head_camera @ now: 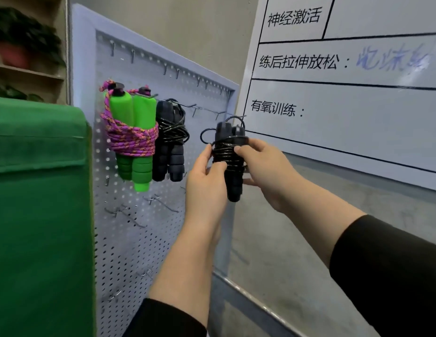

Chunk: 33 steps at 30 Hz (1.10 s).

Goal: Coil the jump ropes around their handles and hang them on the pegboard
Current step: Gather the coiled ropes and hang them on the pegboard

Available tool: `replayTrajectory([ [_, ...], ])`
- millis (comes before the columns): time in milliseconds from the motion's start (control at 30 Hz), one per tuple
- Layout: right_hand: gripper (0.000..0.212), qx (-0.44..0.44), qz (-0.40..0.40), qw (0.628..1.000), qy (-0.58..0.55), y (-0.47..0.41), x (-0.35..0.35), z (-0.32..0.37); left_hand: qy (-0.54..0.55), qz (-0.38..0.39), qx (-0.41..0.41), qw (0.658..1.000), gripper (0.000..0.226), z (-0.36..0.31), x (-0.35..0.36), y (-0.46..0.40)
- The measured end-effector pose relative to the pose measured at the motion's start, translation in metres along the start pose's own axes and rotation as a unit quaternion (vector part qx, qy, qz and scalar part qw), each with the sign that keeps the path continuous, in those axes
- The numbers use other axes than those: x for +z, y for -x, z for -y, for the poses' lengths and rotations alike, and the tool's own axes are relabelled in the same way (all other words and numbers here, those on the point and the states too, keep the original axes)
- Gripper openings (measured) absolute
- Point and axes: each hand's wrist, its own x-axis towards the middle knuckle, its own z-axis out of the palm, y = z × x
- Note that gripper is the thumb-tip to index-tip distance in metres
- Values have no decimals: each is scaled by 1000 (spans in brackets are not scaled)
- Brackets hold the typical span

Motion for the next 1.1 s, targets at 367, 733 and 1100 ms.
replayTrajectory([
  [367,22,-12,16,999,32,-40,3,3,40,-18,4,999,46,10,1,-34],
  [733,18,50,44,998,20,-63,22,3,37,-4,18,999,34,17,-11,-44],
  [1100,12,51,38,998,10,-89,53,4,6,-55,-19,998,43,38,-16,-48],
])
